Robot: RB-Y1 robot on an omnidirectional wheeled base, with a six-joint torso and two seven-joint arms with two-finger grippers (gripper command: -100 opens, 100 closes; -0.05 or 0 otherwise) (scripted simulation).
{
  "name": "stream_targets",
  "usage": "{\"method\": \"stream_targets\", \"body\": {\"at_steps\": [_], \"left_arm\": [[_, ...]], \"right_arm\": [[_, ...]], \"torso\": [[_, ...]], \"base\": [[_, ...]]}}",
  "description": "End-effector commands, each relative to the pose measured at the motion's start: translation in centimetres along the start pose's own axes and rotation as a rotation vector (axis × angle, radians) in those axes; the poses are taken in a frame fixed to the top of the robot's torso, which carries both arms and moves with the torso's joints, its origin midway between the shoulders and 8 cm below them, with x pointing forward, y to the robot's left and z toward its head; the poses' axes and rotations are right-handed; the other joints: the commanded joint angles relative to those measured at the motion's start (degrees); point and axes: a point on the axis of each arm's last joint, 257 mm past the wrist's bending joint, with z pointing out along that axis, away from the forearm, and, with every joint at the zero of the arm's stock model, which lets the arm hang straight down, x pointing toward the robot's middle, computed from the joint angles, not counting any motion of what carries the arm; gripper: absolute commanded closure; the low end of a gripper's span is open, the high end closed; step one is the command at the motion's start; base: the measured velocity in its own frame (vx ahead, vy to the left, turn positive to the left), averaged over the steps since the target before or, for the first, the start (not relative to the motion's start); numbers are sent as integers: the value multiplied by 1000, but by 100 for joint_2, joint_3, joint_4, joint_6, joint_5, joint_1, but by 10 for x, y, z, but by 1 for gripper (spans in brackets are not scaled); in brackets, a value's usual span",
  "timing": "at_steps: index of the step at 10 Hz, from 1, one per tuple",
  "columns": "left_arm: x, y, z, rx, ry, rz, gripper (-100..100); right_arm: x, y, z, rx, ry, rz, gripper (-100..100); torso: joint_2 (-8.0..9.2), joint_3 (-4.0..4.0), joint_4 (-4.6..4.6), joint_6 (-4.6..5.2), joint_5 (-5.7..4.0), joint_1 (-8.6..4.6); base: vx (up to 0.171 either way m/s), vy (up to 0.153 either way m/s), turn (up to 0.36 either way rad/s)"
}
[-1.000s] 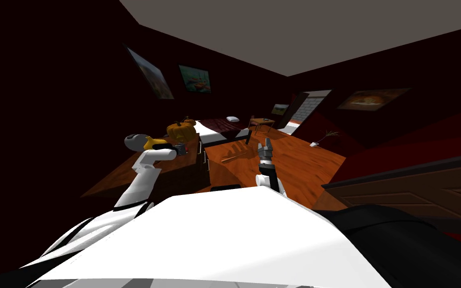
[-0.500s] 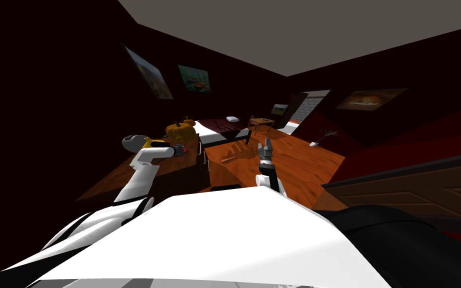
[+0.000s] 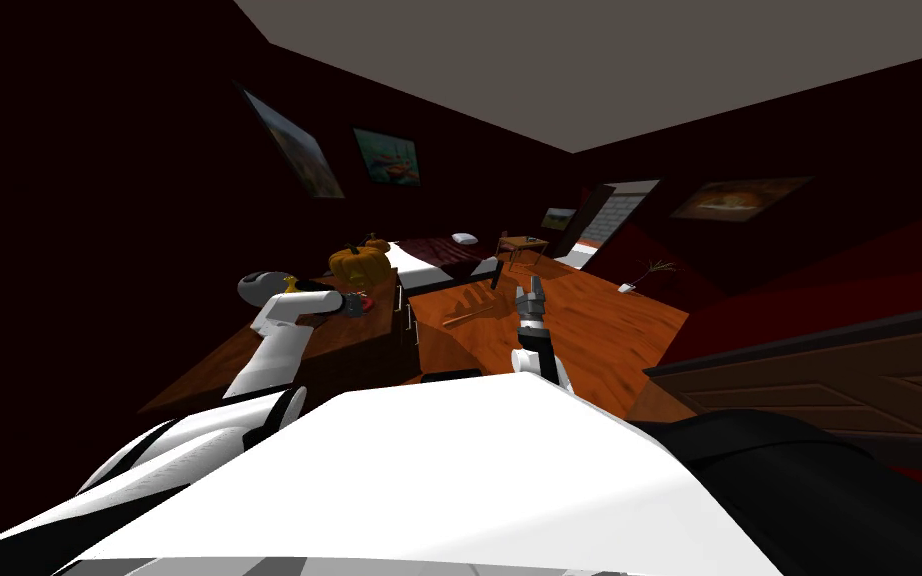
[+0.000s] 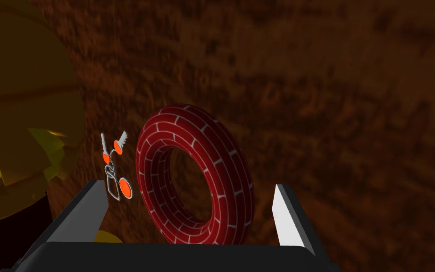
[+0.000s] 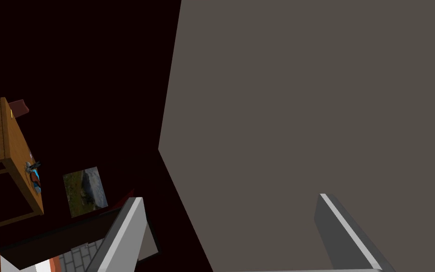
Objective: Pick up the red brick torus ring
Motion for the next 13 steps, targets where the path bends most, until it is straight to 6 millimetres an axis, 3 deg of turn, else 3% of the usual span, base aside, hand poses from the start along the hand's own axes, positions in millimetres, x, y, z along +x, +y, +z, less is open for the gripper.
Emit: {"method": "stream_targets", "body": {"at_steps": [1,7,12,13], "left_arm": [[-10,6,1,-53,-14,-40,-100],[-30,28,-2,-194,-44,-126,-100],[-47,57,-7,-338,-69,-207,-100],[-46,51,-7,-317,-66,-198,-100]], "right_arm": [[0,0,0,0,0,0,0],[0,0,0,0,0,0,0],[0,0,0,0,0,0,0],[0,0,0,0,0,0,0]], "torso": [[0,0,0,0,0,0],[-3,-2,-1,0,1,3],[-2,-1,0,0,0,-1],[-1,-1,-1,0,0,-1]], "base": [[29,20,-17],[34,20,-14],[36,16,-16],[15,7,-3]]}}
